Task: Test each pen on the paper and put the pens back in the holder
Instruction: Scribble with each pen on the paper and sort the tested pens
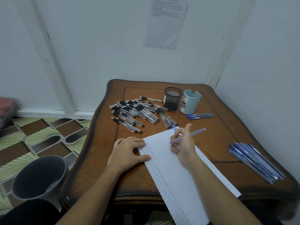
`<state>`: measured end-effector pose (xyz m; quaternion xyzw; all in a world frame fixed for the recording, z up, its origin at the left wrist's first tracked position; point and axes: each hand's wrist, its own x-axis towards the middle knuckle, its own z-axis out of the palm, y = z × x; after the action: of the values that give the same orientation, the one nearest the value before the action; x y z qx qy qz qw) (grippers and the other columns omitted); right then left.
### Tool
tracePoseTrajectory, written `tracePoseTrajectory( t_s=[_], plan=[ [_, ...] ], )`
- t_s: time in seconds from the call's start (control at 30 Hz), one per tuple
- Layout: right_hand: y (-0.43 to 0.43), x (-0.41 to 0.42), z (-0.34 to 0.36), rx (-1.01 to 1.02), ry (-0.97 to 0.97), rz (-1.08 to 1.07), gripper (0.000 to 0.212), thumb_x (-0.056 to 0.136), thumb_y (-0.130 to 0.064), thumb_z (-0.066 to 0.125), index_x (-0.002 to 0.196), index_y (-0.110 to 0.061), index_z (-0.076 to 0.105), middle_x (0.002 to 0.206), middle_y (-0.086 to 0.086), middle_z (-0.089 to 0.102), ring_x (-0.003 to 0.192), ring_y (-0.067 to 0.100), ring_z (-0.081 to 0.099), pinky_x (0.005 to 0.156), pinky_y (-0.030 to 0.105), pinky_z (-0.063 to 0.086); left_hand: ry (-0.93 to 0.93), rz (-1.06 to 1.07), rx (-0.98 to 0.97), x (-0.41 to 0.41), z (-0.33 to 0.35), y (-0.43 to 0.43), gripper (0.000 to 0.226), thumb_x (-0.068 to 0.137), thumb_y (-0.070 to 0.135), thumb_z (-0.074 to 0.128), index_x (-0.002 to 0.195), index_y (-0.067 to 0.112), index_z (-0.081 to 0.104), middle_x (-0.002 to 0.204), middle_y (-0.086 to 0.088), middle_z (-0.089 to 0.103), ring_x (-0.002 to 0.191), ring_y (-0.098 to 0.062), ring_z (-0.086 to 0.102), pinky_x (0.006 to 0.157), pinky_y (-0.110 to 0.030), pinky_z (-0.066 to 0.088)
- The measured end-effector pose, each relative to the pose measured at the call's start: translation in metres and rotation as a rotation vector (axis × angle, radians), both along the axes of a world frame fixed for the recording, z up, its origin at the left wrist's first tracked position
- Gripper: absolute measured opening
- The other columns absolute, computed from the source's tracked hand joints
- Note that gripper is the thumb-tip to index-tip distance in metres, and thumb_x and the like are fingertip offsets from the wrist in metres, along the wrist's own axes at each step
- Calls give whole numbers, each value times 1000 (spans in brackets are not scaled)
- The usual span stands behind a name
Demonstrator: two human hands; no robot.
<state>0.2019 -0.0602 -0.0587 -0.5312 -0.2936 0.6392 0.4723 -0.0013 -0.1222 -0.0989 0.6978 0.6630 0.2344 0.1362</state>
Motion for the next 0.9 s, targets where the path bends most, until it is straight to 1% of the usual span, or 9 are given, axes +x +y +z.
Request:
tracePoseTrajectory(
  t_s=[0.07,0.17,0.27,0.33,0.4,0.5,0.6,0.77,0.9],
  plan=[
    [8,1,3,40,-101,-3,67,92,-71,23,70,-17,56,56,3,48,48,10,41,44,20,28,5,0,1,0,1,0,62,72,77,57,125,43,58,136,28,48,132,5,32,113,-37,14],
    [26,7,3,175,-344,-97,53,94,-61,37,80,-16,59,59,1,51,51,12,47,48,23,35,-1,-3,-1,1,1,0,64,71,77,56,126,43,58,136,28,48,132,4,32,114,-37,13],
    [44,20,-11,405,-717,-20,21,98,-34,58,100,-15,68,92,-1,65,89,16,62,70,22,42,-7,-9,-3,0,1,0,69,68,80,52,126,43,58,136,28,48,132,4,32,114,-37,14],
    [51,23,-19,481,-1003,101,24,97,-27,62,113,-11,69,108,4,63,97,17,58,75,23,39,-3,-7,-5,0,2,0,67,70,79,55,126,43,58,136,28,48,132,4,32,114,-37,14],
    [55,21,-23,448,-1124,171,30,96,-30,63,114,-7,69,106,10,59,89,19,55,67,23,39,2,-3,-4,0,2,0,63,73,76,57,127,43,57,137,27,47,133,4,31,114,-37,13],
    [55,14,-21,402,-1171,196,25,95,-33,64,102,-9,67,100,9,54,83,19,55,56,21,39,11,3,-20,1,4,-1,63,75,74,57,129,43,55,139,27,45,134,3,30,115,-37,10],
    [44,13,-13,446,-1224,241,15,89,-14,72,96,-13,59,94,4,53,87,20,54,53,17,32,21,-5,-25,1,4,-2,62,76,74,55,130,43,54,140,27,44,135,4,28,116,-36,9],
    [4,-1,-6,582,-874,356,7,93,-20,66,100,-19,67,99,-5,63,91,5,56,68,6,38,23,-11,-1,2,5,-4,62,75,75,46,127,43,56,136,27,47,133,3,31,115,-35,11],
    [-19,-13,-18,600,-732,452,17,91,-22,69,107,-17,70,102,-10,65,93,1,60,70,1,42,-57,24,61,4,2,-4,40,91,59,41,128,45,50,130,24,53,126,4,39,113,-32,16]
  ],
)
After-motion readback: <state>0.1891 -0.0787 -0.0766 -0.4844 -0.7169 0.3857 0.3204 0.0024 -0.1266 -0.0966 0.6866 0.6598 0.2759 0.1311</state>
